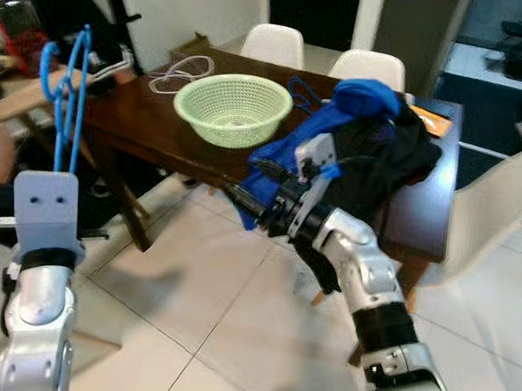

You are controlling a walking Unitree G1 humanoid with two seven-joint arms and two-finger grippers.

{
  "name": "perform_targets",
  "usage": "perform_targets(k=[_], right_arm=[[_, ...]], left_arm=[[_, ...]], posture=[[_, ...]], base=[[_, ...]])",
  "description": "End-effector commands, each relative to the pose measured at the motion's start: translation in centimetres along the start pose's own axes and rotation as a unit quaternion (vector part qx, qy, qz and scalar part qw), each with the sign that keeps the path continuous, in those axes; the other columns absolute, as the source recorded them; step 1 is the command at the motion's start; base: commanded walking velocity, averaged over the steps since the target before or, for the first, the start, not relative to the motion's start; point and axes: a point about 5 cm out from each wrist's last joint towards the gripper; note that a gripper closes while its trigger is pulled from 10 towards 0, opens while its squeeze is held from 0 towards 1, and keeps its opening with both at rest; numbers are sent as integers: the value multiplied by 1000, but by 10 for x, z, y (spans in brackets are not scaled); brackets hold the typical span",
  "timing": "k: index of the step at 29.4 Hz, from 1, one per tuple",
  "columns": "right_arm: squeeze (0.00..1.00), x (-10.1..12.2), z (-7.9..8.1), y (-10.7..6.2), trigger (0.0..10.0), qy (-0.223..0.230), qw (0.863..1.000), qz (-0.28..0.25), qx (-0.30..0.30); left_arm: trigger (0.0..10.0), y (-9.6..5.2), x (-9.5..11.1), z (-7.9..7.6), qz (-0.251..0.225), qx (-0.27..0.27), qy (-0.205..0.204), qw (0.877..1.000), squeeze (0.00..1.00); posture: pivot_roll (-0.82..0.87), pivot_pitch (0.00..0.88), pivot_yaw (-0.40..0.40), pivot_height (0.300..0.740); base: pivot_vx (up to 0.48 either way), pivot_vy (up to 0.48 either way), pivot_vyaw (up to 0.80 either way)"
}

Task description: Hang hanger

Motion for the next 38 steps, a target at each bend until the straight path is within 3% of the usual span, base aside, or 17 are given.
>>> perform_targets(k=[1,11,20,34,38], right_arm=[[0,2,-4,-4,10000,-8,1000,-3,-16],[0,2,-4,-2,10000,-11,1000,0,-22],[0,-3,4,1,10000,-19,1000,9,-9],[0,-3,13,3,10000,-11,1000,4,16],[0,-2,11,6,10000,-18,1000,5,-8]], left_arm=[[10000,1,3,3,-4,-2,-8,1000,0],[10000,4,-5,20,13,26,-12,999,0],[10000,2,-6,18,21,21,-20,999,0],[10000,1,-6,17,24,15,-24,999,0],[10000,0,-7,16,27,12,-23,999,0]], posture=[[129,0,-66,740],[136,0,-71,740],[135,0,-68,740],[133,0,-66,740],[136,0,-66,740]], base=[[259,0,0],[340,0,0],[390,0,0],[397,0,693],[398,0,0]])
Point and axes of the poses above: a point about 5 cm out from each wrist's last joint towards the gripper, its own y axis pointing out of the wrist towards the gripper, its own x axis along the axis of the wrist's last joint, z = x × y, and after that the axes turned 14 degrees about y, right-handed
